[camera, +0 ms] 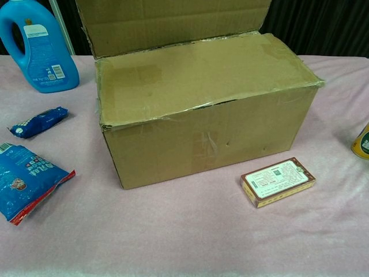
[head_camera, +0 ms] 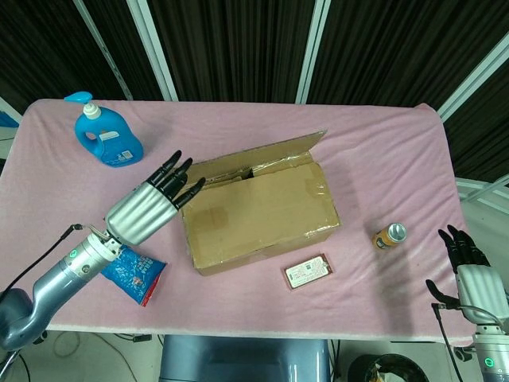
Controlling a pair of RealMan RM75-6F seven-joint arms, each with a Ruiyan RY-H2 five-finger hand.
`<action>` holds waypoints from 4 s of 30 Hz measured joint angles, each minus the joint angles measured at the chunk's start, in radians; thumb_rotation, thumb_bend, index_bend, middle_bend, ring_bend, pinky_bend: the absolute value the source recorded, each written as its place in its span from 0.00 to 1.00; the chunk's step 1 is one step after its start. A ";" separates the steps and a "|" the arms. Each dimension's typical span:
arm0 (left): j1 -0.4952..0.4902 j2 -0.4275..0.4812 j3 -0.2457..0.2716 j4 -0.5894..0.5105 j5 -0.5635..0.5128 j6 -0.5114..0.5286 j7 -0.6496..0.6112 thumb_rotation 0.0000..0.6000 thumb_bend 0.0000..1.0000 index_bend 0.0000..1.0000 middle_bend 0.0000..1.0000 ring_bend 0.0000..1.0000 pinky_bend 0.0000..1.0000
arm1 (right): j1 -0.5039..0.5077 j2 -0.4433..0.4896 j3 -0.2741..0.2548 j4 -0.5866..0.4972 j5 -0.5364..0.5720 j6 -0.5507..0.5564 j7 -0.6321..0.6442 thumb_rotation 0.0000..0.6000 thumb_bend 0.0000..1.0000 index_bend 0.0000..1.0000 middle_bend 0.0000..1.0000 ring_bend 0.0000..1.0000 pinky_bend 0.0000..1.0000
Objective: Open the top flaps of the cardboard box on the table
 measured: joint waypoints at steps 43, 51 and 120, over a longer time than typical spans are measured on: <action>0.508 -0.088 0.210 0.115 -0.165 0.532 -0.717 1.00 0.24 0.00 0.02 0.00 0.00 | 0.183 0.158 0.101 -0.269 0.022 -0.202 -0.075 1.00 0.68 0.00 0.03 0.00 0.21; 0.535 -0.129 0.213 0.233 -0.150 0.554 -0.827 1.00 0.24 0.00 0.02 0.00 0.00 | 0.421 0.156 0.231 -0.325 0.178 -0.438 -0.138 1.00 0.92 0.10 0.13 0.07 0.22; 0.531 -0.129 0.181 0.259 -0.171 0.451 -0.929 1.00 0.26 0.00 0.01 0.00 0.00 | 1.141 -0.167 0.245 0.034 0.812 -0.762 -0.332 1.00 1.00 0.44 0.57 0.49 0.25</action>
